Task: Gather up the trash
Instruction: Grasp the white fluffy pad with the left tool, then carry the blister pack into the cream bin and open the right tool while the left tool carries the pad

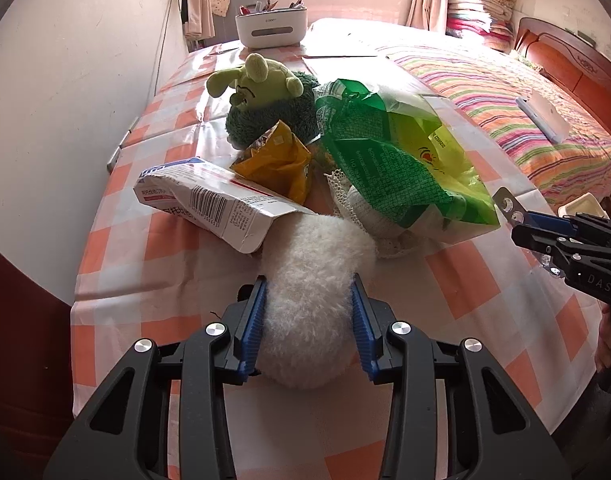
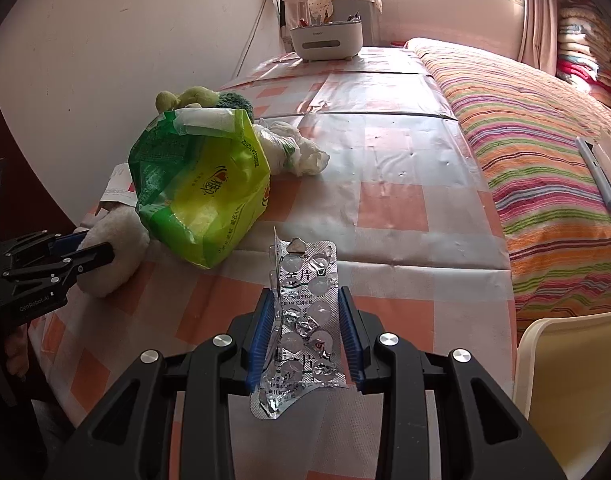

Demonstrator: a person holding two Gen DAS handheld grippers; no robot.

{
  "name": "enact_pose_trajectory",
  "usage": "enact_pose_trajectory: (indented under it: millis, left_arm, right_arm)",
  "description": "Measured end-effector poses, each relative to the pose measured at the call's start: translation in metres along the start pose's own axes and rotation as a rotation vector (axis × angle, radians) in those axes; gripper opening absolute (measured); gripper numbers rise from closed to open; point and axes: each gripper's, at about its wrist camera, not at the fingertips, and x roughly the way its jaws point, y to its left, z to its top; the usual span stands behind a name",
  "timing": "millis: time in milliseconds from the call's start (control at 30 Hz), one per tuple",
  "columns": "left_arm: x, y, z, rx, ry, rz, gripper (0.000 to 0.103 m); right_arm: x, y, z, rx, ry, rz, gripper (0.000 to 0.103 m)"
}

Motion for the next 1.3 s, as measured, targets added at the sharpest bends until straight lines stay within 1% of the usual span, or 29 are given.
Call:
enact_pose_trajectory:
  millis: [500,700,1100,1300]
  left_arm:
    - [-0.043,-0.036,0.014,0.033,-0.111,-0.09,0.039]
    - [-0.056,-0.052,0.02,0.041,-0.152,-0.158,0.039]
    - [-0.061,-0.085,0.036,0.046,-0.186,-0.242,0.039]
    - [-0.056,-0.104,0.043,0.064,-0.18,-0.266,0.04]
  right_arm:
    - [-0.023,-0.013,-0.006,0.026,-0.043,-0.005,0.032]
    - [-0.035,-0.021,-0.01,0.04,-0.064,-0.013,0.032]
    - [-0.053,-0.042,-0.018,0.075,-0.091,-0.037,0.032]
    - [-0.062,-0.054,-0.019,0.09,-0.111,-0.061,0.032]
